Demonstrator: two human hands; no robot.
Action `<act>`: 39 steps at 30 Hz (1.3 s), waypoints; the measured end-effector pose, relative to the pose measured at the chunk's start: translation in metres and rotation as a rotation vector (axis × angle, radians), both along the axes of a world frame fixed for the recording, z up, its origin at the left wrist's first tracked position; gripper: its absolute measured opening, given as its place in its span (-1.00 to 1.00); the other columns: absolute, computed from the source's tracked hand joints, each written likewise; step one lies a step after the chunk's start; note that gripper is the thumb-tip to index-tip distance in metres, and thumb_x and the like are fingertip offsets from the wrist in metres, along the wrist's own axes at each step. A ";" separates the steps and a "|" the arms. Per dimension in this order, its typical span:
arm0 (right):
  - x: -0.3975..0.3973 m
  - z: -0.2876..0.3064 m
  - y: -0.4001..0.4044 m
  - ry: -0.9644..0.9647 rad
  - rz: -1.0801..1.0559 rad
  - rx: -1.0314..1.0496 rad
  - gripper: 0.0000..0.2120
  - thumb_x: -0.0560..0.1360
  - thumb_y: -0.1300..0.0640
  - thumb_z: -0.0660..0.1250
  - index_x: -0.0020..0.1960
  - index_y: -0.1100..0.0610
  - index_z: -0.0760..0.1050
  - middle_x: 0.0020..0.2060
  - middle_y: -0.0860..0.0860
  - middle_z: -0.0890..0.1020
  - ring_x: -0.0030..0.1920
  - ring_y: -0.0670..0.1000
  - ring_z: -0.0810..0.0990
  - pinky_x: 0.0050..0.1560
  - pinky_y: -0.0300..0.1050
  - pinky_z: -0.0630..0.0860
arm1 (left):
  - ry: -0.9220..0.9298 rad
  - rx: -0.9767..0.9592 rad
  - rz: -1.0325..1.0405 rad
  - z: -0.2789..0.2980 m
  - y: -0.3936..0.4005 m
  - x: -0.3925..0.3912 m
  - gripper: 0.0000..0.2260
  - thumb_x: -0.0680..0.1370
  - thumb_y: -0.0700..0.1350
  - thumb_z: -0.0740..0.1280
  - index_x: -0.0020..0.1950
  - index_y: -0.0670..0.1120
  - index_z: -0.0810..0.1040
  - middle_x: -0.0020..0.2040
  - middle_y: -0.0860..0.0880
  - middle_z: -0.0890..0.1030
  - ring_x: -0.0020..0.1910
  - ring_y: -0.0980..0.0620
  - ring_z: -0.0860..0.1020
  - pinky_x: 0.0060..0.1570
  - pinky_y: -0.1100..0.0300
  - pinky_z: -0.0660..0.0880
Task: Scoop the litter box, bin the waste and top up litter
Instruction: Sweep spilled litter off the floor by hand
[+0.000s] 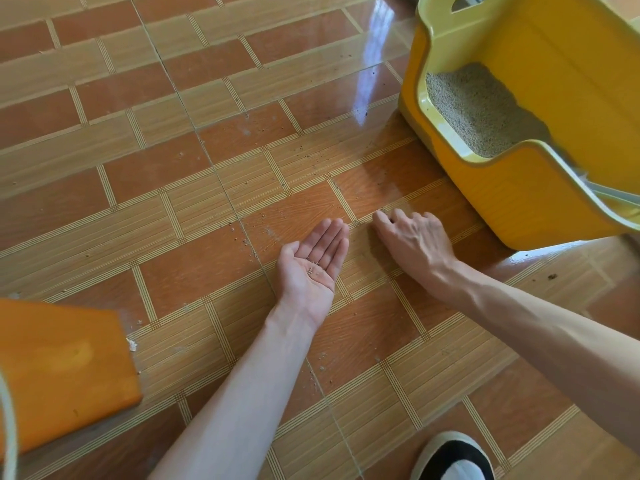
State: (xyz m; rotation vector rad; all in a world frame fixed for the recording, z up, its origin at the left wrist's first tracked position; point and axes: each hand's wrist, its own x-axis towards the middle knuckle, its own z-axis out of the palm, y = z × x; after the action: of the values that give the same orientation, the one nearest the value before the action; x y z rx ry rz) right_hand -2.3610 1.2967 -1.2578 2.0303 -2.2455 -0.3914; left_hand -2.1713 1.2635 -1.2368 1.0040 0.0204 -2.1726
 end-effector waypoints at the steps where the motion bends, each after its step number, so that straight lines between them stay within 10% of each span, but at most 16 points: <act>1: 0.001 0.001 0.000 0.015 -0.008 0.021 -0.89 0.63 0.24 0.23 0.15 0.12 0.38 -0.24 0.06 0.55 -0.38 0.08 0.49 -0.29 -0.04 0.36 | 0.001 0.000 -0.001 0.000 0.000 0.000 -0.51 0.73 -0.10 -0.04 0.21 -0.31 0.63 0.21 -0.28 0.69 0.25 -0.20 0.67 0.33 -0.01 0.54; 11: 0.005 0.005 0.002 0.034 -0.030 0.089 -0.87 0.63 0.28 0.14 0.13 0.18 0.41 -0.23 0.08 0.54 -0.33 0.09 0.51 -0.21 -0.04 0.33 | 0.009 0.011 0.010 0.003 -0.001 0.000 -0.50 0.74 -0.09 -0.04 0.21 -0.31 0.63 0.20 -0.28 0.70 0.24 -0.20 0.67 0.30 -0.01 0.56; 18: 0.004 0.008 0.006 -0.338 -0.189 0.052 -0.78 0.70 0.16 -0.04 -0.06 0.13 0.30 -0.29 0.00 0.46 -0.31 0.02 0.45 0.00 -0.04 0.46 | 0.015 0.008 0.017 0.004 0.000 -0.001 -0.50 0.73 -0.08 -0.04 0.19 -0.31 0.64 0.19 -0.28 0.70 0.24 -0.20 0.67 0.28 0.00 0.57; 26: 0.012 0.024 0.013 -0.676 -0.369 -0.006 -0.75 0.62 0.14 0.00 -0.24 0.08 0.21 -0.38 0.01 0.36 -0.36 0.04 0.29 -0.34 -0.06 0.23 | -0.008 0.012 0.015 -0.004 0.002 -0.002 -0.50 0.73 -0.09 -0.05 0.20 -0.31 0.63 0.19 -0.28 0.70 0.23 -0.19 0.68 0.28 0.00 0.57; 33: 0.061 0.052 0.008 -0.684 -0.154 -0.210 -0.69 0.68 -0.02 0.05 -0.20 0.07 0.22 -0.42 -0.07 0.41 -0.48 -0.04 0.37 -0.44 -0.10 0.26 | -0.039 0.048 0.005 -0.011 0.002 -0.011 -0.52 0.72 -0.09 -0.03 0.11 -0.26 0.67 0.08 -0.23 0.74 0.02 -0.09 0.75 0.17 0.08 0.60; 39: 0.102 0.061 0.008 -0.629 -0.013 -0.042 -0.90 0.66 0.14 0.13 -0.03 0.11 0.28 -0.14 0.06 0.53 -0.16 0.20 0.62 -0.25 0.01 0.48 | 0.025 0.081 -0.051 -0.017 0.002 -0.014 -0.54 0.71 -0.09 -0.06 0.22 -0.18 0.62 0.17 -0.16 0.73 0.15 -0.05 0.72 0.24 0.05 0.53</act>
State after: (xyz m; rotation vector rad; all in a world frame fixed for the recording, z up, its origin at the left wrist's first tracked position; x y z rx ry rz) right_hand -2.2594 1.3051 -1.1973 2.3563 -2.5472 0.3501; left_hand -2.1855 1.2654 -1.2534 1.0326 0.0960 -2.2461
